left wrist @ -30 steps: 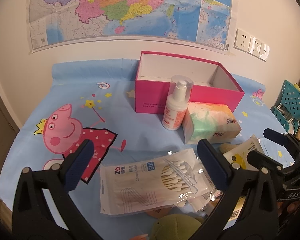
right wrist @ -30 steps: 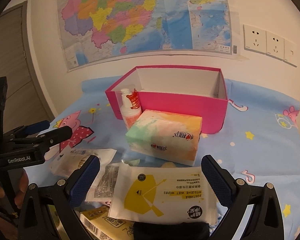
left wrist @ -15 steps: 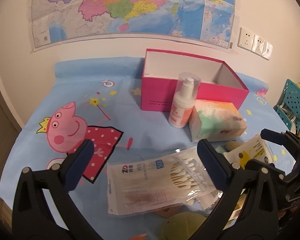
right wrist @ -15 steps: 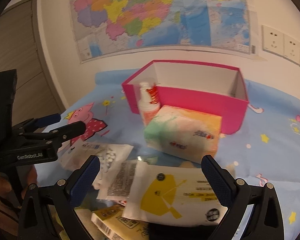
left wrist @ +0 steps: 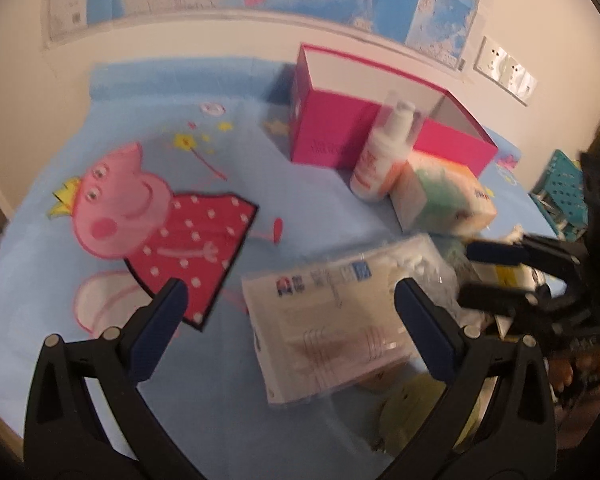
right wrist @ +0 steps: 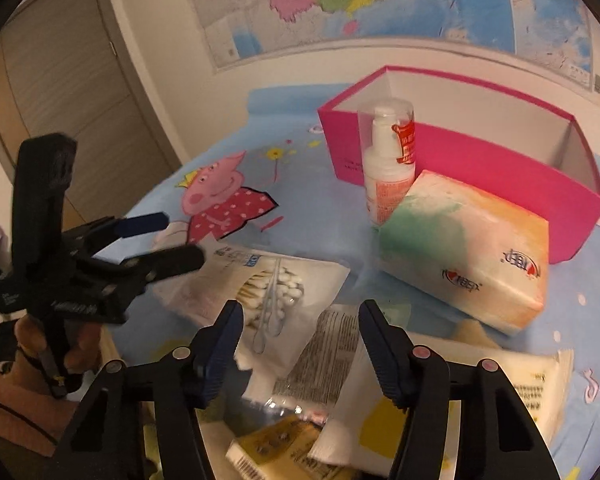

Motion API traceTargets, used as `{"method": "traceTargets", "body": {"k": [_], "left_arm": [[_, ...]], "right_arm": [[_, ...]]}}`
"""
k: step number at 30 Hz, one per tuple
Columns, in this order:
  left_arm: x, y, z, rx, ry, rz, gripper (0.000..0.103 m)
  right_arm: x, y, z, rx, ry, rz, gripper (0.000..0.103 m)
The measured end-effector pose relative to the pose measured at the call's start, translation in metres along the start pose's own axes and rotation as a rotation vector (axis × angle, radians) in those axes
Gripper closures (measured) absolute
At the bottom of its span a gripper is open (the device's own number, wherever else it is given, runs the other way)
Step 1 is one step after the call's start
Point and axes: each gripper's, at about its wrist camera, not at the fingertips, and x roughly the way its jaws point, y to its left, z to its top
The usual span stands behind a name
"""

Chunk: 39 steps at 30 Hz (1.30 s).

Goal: Organize soft objects
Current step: 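Grasp the cotton-swab pack with the left gripper and lift it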

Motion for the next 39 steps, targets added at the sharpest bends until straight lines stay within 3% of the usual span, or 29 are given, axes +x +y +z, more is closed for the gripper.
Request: {"method": "traceTargets", "body": {"k": [5,10,12,15,20,24,30,39], "left_arm": [[0.011,0.016,-0.011,-0.04,0.068,-0.059,0.001],[0.02,0.023,-0.016,-0.068,0.124,-0.194,0.025],[0.026,0.022,-0.019,-0.066,0.155,-0.232,0.036],[0.025,0.019,-0.018,-0.064,0.146,-0.237,0.039],[0.017,0.021,-0.007,-0.091,0.122,-0.267,0.043],[-0.003,0.009,0.015,-0.052,0.047,-0.279,0.043],[-0.021,-0.015,0.064,0.039,-0.038,-0.274,0.043],[-0.017,-0.041,0.159,0.133,-0.131,-0.24,0.043]], "right_arm": [[0.021,0.001,0.009,-0.011,0.073,0.01,0.042],[0.033,-0.004,0.012,0.011,0.109,0.069,0.042],[0.035,-0.005,0.012,0.004,0.113,0.088,0.054],[0.032,-0.005,0.012,0.005,0.098,0.091,0.066],[0.013,-0.005,0.015,0.0,0.049,0.07,0.07],[-0.006,-0.009,0.022,0.011,-0.006,0.06,0.076],[-0.047,-0.02,0.041,0.011,-0.11,0.048,0.077],[-0.081,-0.053,0.104,0.04,-0.268,0.003,0.077]]}}
